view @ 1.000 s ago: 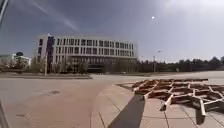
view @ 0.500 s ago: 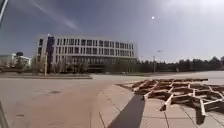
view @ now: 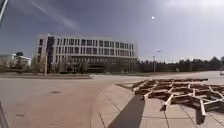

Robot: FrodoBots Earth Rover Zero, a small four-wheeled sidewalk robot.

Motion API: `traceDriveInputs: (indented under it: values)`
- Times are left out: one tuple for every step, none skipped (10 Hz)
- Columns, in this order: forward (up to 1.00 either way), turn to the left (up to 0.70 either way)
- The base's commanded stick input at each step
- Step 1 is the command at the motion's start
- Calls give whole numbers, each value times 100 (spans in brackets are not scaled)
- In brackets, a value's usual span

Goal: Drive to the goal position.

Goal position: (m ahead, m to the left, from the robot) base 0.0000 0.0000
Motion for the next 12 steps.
traceDriveInputs:
  values:
    - [5, 0]
    - [5, 0]
    - [5, 0]
    - [5, 0]
    - [5, 0]
    - [5, 0]
    - [5, 0]
    - [5, 0]
    - [5, 0]
    - [5, 0]
    - [5, 0]
    - [5, 0]
